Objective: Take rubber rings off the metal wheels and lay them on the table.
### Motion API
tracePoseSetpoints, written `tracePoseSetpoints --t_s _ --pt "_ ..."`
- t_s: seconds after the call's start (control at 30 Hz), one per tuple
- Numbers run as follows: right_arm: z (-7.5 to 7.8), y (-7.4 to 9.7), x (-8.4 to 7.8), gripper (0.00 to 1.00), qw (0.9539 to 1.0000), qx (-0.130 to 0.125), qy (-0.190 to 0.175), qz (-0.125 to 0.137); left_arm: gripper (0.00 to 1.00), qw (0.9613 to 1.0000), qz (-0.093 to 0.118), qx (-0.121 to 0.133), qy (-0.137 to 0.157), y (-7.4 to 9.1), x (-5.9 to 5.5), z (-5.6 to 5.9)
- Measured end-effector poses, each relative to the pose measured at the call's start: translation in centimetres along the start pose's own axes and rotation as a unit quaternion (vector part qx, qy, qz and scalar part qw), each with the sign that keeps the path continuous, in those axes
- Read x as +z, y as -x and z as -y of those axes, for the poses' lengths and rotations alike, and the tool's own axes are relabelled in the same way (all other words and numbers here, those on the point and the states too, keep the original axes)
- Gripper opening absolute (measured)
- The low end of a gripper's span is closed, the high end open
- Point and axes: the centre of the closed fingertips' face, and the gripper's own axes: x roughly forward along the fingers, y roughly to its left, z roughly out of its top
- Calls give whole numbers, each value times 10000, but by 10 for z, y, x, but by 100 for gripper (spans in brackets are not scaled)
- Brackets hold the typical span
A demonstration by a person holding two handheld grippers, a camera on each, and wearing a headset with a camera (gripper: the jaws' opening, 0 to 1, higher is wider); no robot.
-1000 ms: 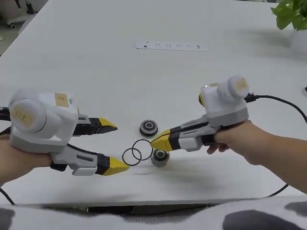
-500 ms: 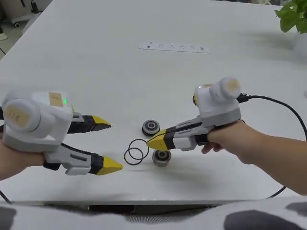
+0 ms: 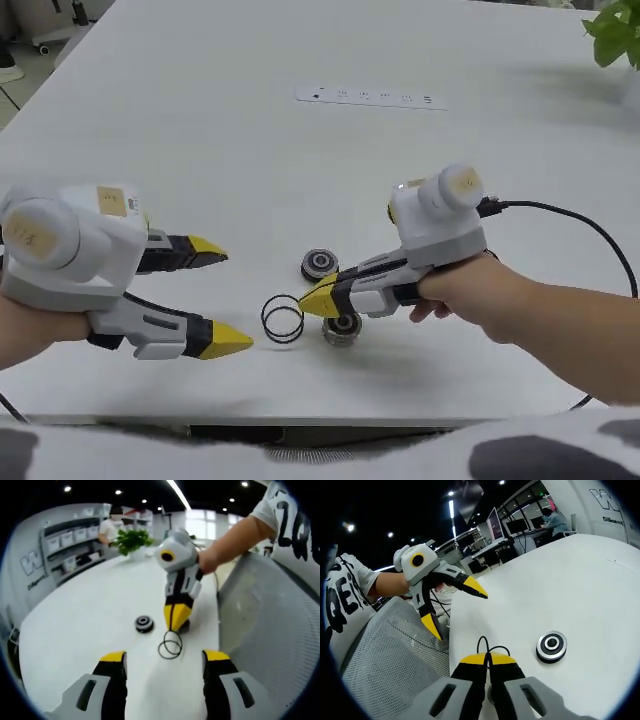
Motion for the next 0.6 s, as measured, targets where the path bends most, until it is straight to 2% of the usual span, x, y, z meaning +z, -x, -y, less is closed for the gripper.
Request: tracePoseSetpoints --t_s 0.23,0.6 --pt "7 -2 -4 0 9999 -38 -90 -68 61 10000 -10 15 32 0 -2 -2" --pt "7 -5 -7 0 9999 -13 -140 -101 61 10000 -42 -21 18 -4 -4 -1"
